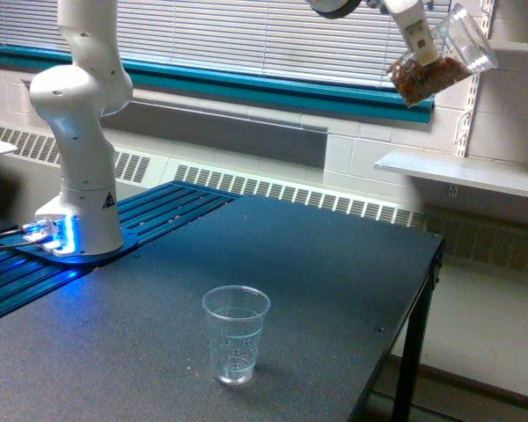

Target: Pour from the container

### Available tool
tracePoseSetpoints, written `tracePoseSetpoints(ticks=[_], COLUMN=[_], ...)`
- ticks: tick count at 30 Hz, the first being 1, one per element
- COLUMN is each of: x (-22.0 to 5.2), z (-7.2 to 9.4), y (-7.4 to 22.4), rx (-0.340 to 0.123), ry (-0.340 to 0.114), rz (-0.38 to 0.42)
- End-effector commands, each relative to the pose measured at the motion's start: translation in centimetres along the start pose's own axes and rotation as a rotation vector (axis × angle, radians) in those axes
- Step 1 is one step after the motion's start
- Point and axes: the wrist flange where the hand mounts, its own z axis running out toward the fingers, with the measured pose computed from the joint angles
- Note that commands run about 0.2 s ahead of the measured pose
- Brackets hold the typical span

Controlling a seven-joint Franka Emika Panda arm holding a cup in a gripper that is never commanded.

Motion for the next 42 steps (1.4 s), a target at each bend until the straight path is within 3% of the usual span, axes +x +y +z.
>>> tracePoseSetpoints(ticks=[1,5,11,15,20,23,26,33,36,42], x=[-1.9,-2.3,-0.9,-1.1,-1.1,-1.8,-1.8,-3.1,-4.4,-6.1], z=[1.9,2.0,2.0,2.2,2.2,2.6,2.5,2.6,3.0,2.9], y=[0.8,0.9,4.4,5.7,8.3,9.9,12.0,16.9,18.8,22.2], rx=[-0.064,-0.084,-0.111,-0.108,-0.125,-0.13,-0.15,-0.199,-0.211,-0.246], ry=[-0.018,0.008,0.043,0.044,0.076,0.07,0.098,0.116,0.097,0.111], rz=[-0.064,-0.11,-0.059,-0.042,-0.017,0.006,0.006,0.022,0.04,0.051])
